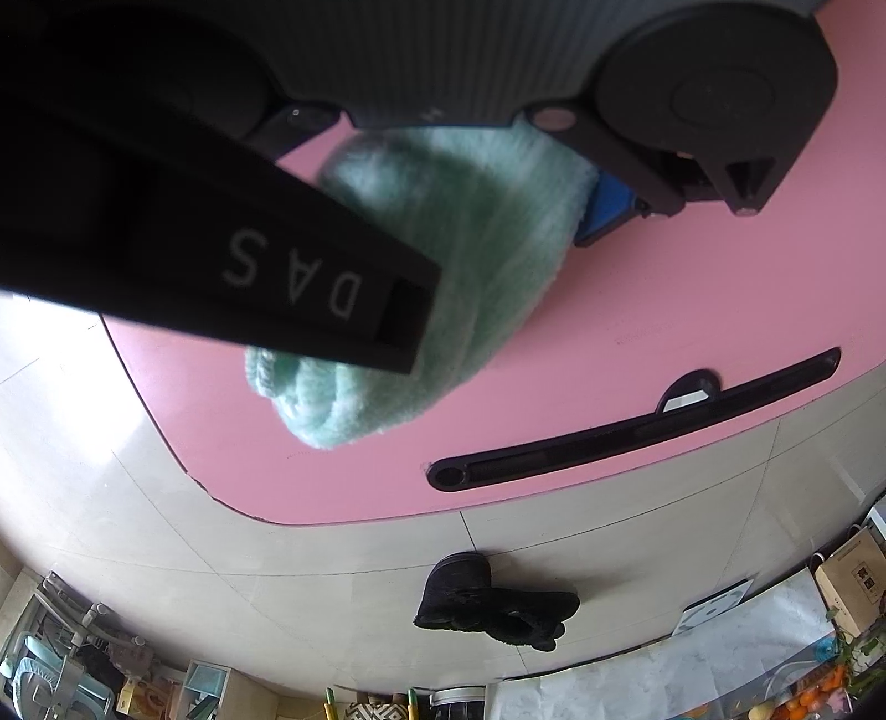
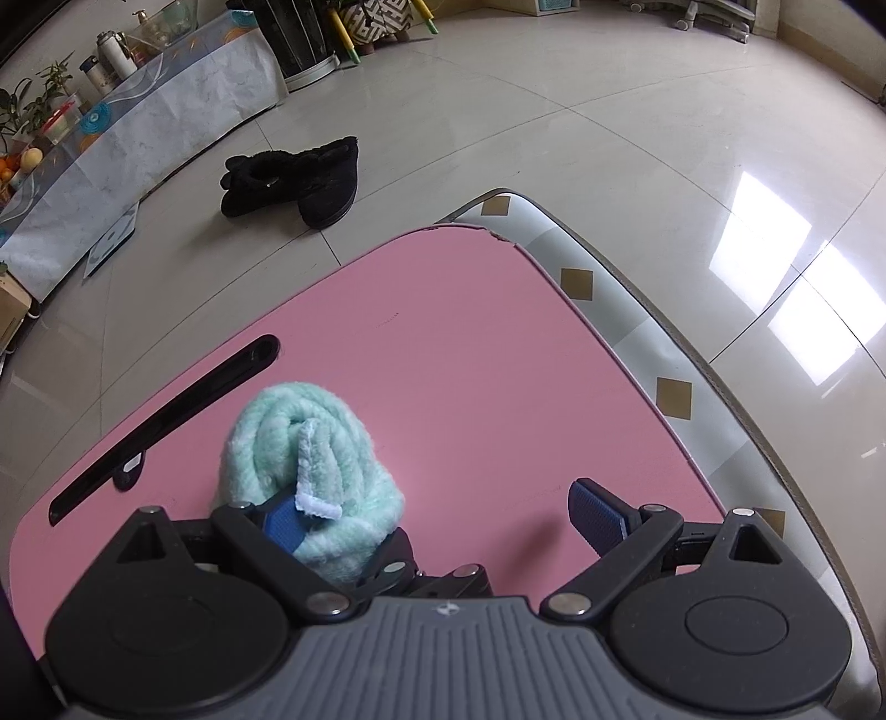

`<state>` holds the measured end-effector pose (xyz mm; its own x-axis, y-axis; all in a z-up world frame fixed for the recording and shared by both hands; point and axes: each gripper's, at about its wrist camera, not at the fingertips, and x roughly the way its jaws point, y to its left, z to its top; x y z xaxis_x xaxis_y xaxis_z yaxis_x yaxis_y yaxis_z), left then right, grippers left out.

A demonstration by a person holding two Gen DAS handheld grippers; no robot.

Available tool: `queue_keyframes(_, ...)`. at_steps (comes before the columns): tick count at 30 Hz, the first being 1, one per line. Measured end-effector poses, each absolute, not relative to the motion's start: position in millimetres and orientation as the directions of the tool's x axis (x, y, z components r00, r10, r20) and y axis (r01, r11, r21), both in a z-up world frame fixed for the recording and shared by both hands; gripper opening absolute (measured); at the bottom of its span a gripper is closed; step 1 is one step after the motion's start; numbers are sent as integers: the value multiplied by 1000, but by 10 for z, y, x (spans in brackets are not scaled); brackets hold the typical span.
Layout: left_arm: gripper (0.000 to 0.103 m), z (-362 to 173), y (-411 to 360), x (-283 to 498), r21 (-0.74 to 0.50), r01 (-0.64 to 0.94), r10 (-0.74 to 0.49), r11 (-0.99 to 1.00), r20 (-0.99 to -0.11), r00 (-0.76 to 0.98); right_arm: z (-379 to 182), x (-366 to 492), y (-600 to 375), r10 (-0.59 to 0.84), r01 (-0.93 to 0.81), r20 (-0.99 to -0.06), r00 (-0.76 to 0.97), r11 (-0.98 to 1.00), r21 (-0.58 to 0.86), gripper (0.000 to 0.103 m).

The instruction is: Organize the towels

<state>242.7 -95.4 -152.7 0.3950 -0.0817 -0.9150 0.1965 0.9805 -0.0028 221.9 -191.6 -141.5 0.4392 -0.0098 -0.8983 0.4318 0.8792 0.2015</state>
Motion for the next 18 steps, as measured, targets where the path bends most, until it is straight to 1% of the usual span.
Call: queue_keyframes(18, 103, -1523, -641, 2277, -1, 171, -67, 985, -924, 376, -1380, 2163, -1605, 15, 336, -902, 431, 925, 175, 95)
